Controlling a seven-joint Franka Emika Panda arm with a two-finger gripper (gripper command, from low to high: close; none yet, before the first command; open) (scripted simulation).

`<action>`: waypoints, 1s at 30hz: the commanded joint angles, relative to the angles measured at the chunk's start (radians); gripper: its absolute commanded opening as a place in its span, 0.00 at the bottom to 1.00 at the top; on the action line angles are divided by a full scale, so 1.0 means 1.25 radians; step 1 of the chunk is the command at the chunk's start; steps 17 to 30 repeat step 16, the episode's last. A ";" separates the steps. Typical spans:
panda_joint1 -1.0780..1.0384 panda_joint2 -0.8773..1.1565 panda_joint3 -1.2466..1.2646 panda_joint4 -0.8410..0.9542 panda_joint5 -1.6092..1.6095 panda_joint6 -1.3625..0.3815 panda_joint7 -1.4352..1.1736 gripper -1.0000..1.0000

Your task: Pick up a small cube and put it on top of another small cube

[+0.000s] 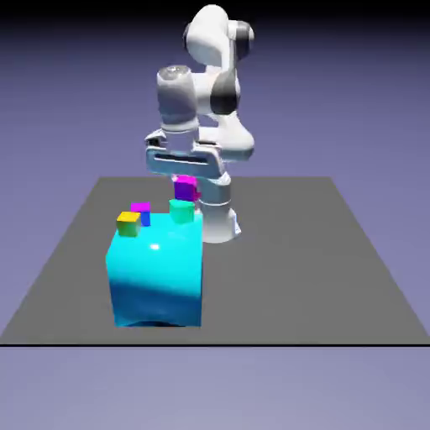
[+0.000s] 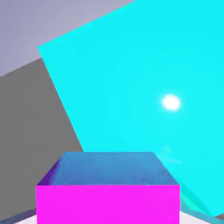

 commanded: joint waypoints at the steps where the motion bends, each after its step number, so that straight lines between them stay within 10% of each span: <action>1: -0.020 -0.029 0.007 -0.011 -0.005 -0.018 0.031 0.00; 9: -0.053 -0.044 0.020 -0.153 -0.006 0.109 0.082 0.00; 10: -0.053 -0.044 0.020 -0.153 -0.006 0.109 0.082 1.00; 30: -0.055 -0.079 0.018 -0.029 -0.009 -0.050 0.083 1.00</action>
